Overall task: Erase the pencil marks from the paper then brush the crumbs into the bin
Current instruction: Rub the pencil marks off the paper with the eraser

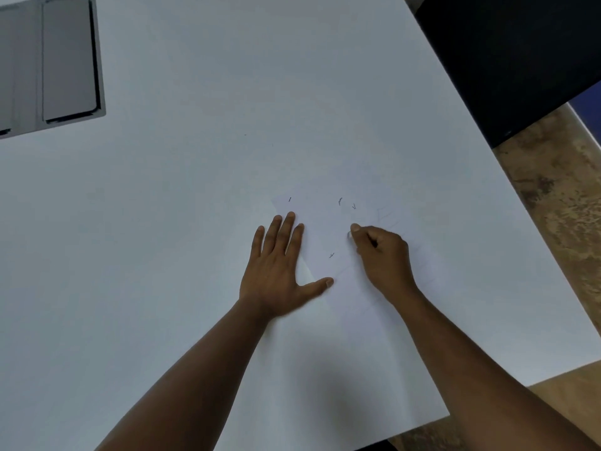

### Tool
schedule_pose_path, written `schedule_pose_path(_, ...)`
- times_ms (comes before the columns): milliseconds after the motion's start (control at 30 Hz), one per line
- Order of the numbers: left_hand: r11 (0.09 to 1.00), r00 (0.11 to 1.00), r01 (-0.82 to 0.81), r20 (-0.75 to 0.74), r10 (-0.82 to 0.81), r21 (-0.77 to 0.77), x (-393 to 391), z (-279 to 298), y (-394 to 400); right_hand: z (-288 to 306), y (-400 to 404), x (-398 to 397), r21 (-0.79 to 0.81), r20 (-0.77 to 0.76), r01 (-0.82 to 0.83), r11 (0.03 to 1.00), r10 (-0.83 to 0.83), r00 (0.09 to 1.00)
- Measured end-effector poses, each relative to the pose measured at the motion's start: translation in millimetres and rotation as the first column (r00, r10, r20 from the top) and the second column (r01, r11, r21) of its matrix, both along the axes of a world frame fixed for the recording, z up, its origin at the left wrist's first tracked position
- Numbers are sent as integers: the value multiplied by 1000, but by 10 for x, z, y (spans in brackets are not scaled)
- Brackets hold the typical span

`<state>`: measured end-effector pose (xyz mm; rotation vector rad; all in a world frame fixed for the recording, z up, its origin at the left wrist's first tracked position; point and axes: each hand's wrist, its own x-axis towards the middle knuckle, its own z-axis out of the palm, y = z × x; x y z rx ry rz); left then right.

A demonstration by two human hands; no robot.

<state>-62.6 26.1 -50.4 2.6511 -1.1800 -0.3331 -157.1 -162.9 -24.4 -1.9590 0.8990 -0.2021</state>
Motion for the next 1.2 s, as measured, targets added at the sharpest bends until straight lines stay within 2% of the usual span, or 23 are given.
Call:
schedule_pose_path(100, 996, 999, -41, -9, 40, -83, -20, -26, -9, -43, 68, -38, -14, 2, -1, 1000, 1, 1000)
schedule_pose_path(167, 996, 1000, -16, 13, 17, -93, -38, -40, -27, -34, 84, -24, 42, 22, 7, 999, -8, 1000)
schedule_pose_path(333, 999, 1000, 10, -9, -10, -46, -43, 3, -141, 52, 60, 41, 111, -4, -9, 994, 10, 1000)
schedule_pose_path(433, 998, 1000, 25, 2, -25, 50, -65, 9, -192, 79, 168, 47, 156, -11, -77, 985, 80, 997)
schedule_pose_path(500, 996, 999, 30, 16, -32, 79, -67, -8, -194, 72, 271, 42, -26, 18, -216, 976, 217, 976)
schedule_pose_path(600, 996, 998, 52, 26, -54, 70, -53, -40, -171, 24, 404, 85, -326, -42, -418, 848, 429, 902)
schedule_pose_path(767, 996, 997, 60, 41, -63, 65, -61, -44, -179, -62, 332, 142, -541, -120, -495, 680, 520, 846)
schedule_pose_path(833, 993, 999, 42, 9, -43, 113, -63, -4, -203, -100, 1, 148, -646, -155, -420, 637, 429, 890)
schedule_pose_path(900, 990, 1000, 28, -8, -27, 140, -65, 29, -216, -50, -418, 130, -657, -196, -301, 691, 229, 953)
schedule_pose_path(1000, 989, 1000, 29, -12, -28, 146, -56, 52, -221, 9, -687, 97, -611, -114, -181, 770, 141, 983)
schedule_pose_path(1067, 989, 1000, 29, -5, -28, 145, -60, 44, -214, 2, -547, 135, -589, -93, -175, 789, 149, 985)
schedule_pose_path(1200, 993, 999, 40, 27, -44, 112, -59, 9, -211, -20, 66, 195, -582, -82, -333, 742, 354, 932)
